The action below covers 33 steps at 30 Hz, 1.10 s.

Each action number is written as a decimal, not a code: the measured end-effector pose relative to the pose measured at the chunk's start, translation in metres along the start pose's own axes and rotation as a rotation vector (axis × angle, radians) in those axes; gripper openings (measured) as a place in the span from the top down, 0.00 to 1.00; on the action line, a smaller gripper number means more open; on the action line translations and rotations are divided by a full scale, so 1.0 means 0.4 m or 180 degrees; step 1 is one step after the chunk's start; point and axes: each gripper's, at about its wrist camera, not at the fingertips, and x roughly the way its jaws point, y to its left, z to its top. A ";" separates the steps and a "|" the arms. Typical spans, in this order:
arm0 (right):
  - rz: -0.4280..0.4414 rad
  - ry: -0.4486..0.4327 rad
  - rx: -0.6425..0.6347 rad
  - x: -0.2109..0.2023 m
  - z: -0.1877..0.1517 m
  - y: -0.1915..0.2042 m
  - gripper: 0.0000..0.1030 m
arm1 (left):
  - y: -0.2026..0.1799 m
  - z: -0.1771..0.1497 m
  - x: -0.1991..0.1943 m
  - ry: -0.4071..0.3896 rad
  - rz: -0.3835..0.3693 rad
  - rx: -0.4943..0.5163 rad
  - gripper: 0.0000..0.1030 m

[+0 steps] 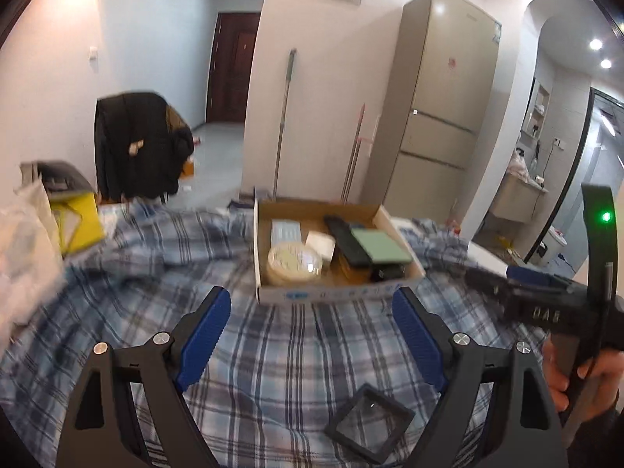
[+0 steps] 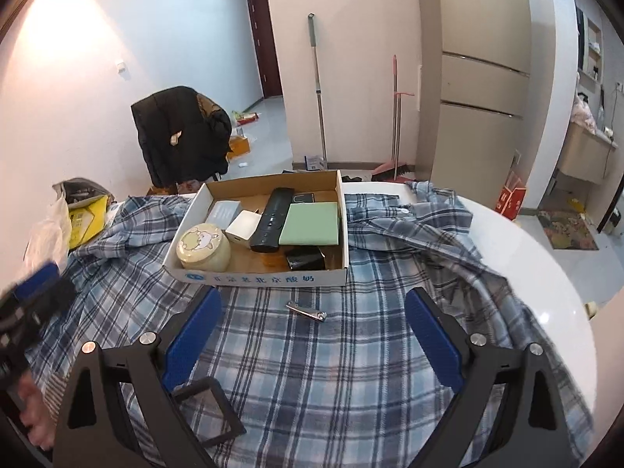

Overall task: Organize rigid objects
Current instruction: 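Move the left tool to the black square frame and grasp it, then lift the black frame with the left tool while the right tool approaches the nail clipper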

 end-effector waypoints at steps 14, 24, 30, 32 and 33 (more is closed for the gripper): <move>0.0111 0.0251 0.0160 0.025 -0.050 -0.035 0.08 | -0.208 -0.195 0.113 0.1032 -0.0588 0.1581 0.16; 0.0098 0.0288 0.0173 0.032 -0.056 -0.040 0.08 | -0.178 -0.230 0.204 0.1544 -0.0703 0.1396 0.27; 0.0102 0.0307 0.0174 0.035 -0.058 -0.040 0.08 | -0.193 -0.245 0.200 0.1534 -0.0663 0.1534 0.29; 0.0110 0.0308 0.0153 0.035 -0.058 -0.038 0.08 | -0.197 -0.248 0.205 0.1544 -0.0631 0.1558 0.29; 0.0107 0.0309 0.0144 0.036 -0.058 -0.036 0.08 | -0.197 -0.246 0.207 0.1542 -0.0627 0.1541 0.29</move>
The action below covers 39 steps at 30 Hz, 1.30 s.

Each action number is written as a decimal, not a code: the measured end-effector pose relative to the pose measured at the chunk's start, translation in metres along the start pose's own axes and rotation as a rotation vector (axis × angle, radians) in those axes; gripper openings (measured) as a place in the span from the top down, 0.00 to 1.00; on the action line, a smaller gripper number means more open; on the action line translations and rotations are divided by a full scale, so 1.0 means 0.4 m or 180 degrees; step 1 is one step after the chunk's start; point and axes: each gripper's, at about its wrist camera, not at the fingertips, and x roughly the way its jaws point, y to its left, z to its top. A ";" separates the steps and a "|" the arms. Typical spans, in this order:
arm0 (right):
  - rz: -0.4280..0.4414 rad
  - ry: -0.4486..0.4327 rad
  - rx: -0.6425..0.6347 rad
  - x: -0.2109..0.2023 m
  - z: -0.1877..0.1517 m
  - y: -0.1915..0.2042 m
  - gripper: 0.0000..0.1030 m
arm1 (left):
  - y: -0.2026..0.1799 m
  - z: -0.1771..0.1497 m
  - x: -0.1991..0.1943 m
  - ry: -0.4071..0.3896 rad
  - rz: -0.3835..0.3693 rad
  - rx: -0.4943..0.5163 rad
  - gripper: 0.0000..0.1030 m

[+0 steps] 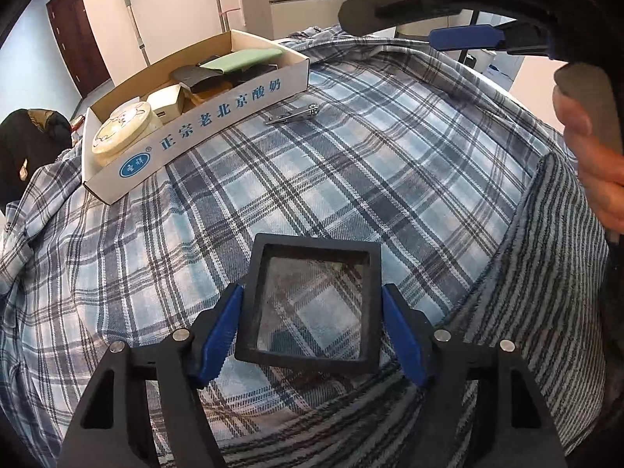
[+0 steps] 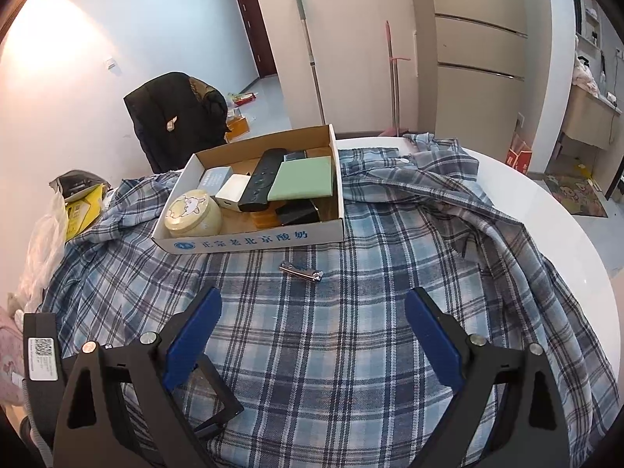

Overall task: Organize rigid objects
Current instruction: 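Lift the black frame with the left tool while the right tool approaches the nail clipper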

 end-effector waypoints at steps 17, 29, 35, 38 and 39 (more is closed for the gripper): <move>-0.0062 0.0140 -0.0033 0.039 -0.010 0.001 0.08 | -0.006 0.006 0.023 -0.0017 0.0177 -0.0013 0.30; -0.0201 0.0147 -0.0050 0.052 -0.010 -0.009 0.08 | 0.072 0.022 -0.044 -0.0492 0.0211 -0.0531 0.30; -0.0347 -0.0049 0.0091 0.034 0.006 -0.032 0.16 | 0.132 0.017 -0.126 -0.1161 0.0461 -0.0934 0.30; -0.0370 0.0034 0.0175 0.047 0.027 -0.040 0.23 | 0.147 0.011 -0.159 -0.1420 0.0641 -0.1029 0.30; -0.0291 0.0075 0.0198 0.051 0.037 -0.038 0.25 | 0.156 0.009 -0.166 -0.1477 0.0662 -0.1085 0.30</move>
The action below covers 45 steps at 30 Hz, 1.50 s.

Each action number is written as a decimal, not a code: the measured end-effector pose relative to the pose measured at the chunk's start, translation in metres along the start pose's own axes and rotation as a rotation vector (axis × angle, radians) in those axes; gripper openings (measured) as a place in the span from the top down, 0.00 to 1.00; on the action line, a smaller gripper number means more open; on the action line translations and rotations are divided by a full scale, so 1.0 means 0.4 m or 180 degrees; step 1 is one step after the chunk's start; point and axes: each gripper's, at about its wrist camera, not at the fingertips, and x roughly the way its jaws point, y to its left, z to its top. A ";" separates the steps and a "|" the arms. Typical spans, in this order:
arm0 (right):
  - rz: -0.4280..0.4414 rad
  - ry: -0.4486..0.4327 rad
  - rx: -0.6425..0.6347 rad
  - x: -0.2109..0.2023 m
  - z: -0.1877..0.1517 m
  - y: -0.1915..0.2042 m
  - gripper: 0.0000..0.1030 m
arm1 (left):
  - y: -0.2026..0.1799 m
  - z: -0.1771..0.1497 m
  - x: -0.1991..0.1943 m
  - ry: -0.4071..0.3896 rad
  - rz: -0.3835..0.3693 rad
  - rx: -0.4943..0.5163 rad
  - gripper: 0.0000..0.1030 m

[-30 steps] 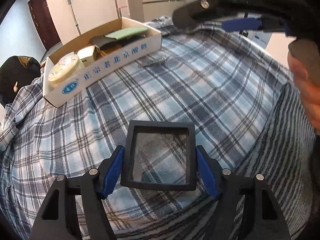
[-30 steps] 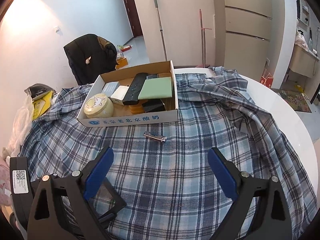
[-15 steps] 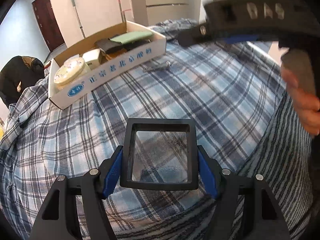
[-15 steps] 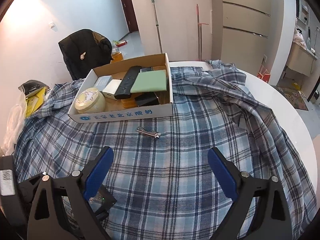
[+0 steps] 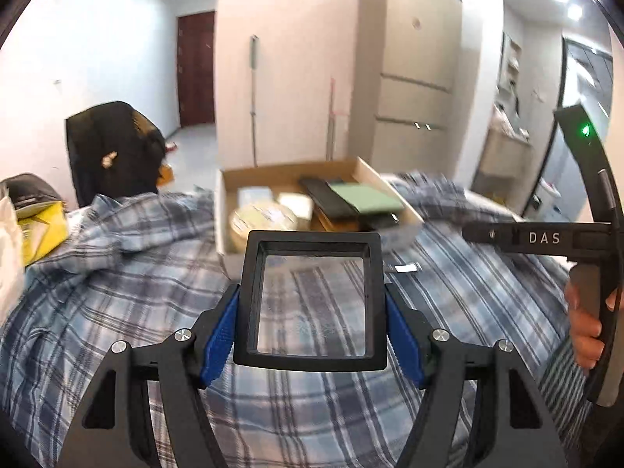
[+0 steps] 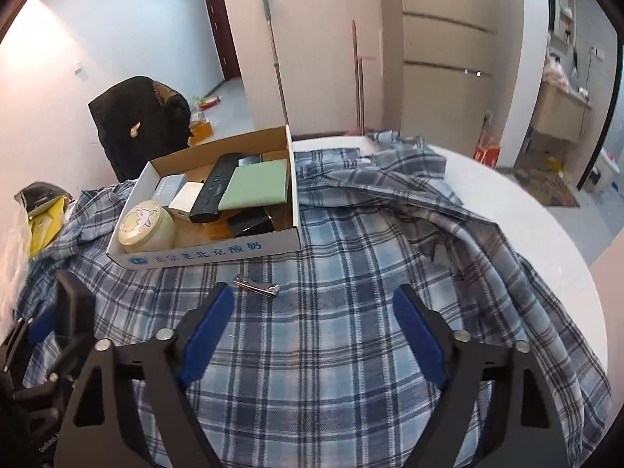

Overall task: Organize rigid objects
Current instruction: 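Lift the black frame with the left tool while the right tool approaches the nail clipper, then grasp the metal nail clipper with the right tool and lift it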

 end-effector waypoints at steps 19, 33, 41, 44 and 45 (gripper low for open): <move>0.0411 0.0477 -0.0419 0.211 -0.023 0.081 0.66 | 0.121 -0.017 0.070 0.0324 0.0039 -0.0817 0.30; 0.0708 0.0272 -0.0534 0.153 -0.035 0.105 0.92 | 0.116 -0.013 0.055 0.0249 0.0163 -0.0766 0.30; 0.0355 0.0262 -0.0763 0.197 -0.037 0.128 0.92 | 0.109 -0.011 0.053 0.0236 0.0176 -0.0718 0.30; 0.0303 0.0265 -0.0825 0.204 -0.036 0.133 0.92 | 0.118 -0.013 0.056 0.0259 0.0174 -0.0777 0.30; 0.0271 0.0262 -0.0839 0.207 -0.038 0.133 0.92 | 0.122 -0.014 0.059 0.0273 0.0171 -0.0794 0.30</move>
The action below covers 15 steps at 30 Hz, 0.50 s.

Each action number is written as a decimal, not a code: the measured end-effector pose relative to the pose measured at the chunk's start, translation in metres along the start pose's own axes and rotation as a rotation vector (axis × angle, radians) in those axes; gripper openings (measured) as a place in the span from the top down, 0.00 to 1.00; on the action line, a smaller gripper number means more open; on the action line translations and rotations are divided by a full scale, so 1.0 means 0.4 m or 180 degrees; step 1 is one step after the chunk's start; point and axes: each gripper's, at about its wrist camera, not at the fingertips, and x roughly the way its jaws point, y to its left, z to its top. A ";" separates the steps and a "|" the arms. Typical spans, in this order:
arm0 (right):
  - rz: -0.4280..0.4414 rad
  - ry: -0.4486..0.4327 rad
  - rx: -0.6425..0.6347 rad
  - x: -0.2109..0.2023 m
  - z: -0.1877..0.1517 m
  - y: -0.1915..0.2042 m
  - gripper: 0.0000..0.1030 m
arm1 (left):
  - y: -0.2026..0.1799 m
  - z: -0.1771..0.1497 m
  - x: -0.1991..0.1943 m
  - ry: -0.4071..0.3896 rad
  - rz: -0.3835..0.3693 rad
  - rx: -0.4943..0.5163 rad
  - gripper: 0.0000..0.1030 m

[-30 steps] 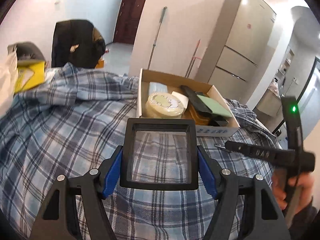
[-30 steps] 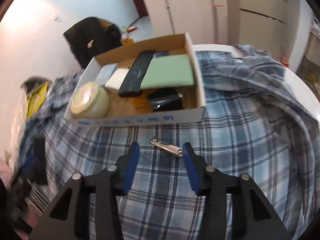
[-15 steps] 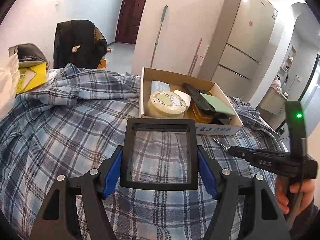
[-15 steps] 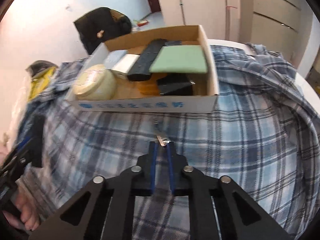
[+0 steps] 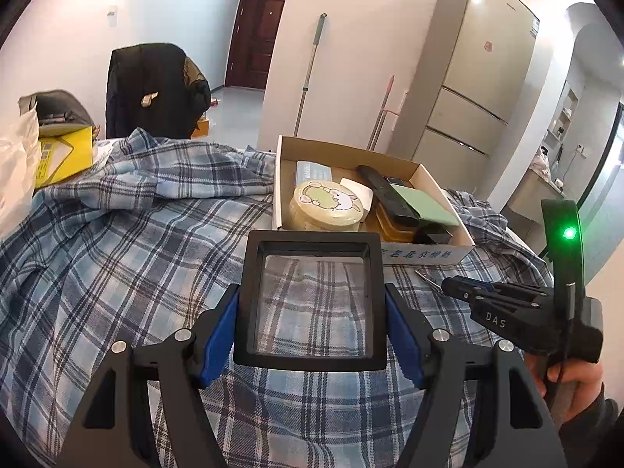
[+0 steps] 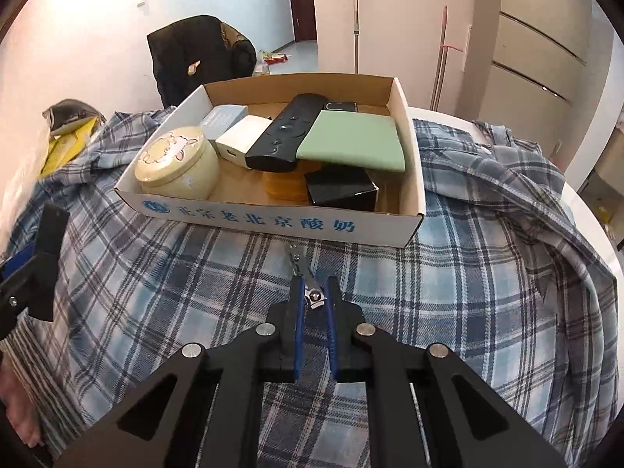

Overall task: Organize rigid objects
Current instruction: 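Grasp the metal nail clipper with the right tool and lift it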

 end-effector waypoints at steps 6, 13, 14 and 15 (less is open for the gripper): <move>0.0017 -0.0040 -0.0062 0.004 -0.007 0.008 0.79 | -0.003 -0.003 0.010 0.0076 -0.0036 0.0023 0.30; -0.0026 0.0022 -0.0070 0.022 -0.012 0.009 0.77 | -0.011 -0.005 0.003 0.0040 -0.0004 0.0059 0.30; -0.0034 0.0000 -0.0076 0.022 -0.012 0.009 0.77 | -0.010 -0.004 0.003 0.0046 -0.0017 0.0051 0.30; -0.0039 0.0001 -0.0075 0.024 -0.012 0.010 0.77 | -0.010 -0.004 0.005 0.0056 -0.0012 0.0049 0.30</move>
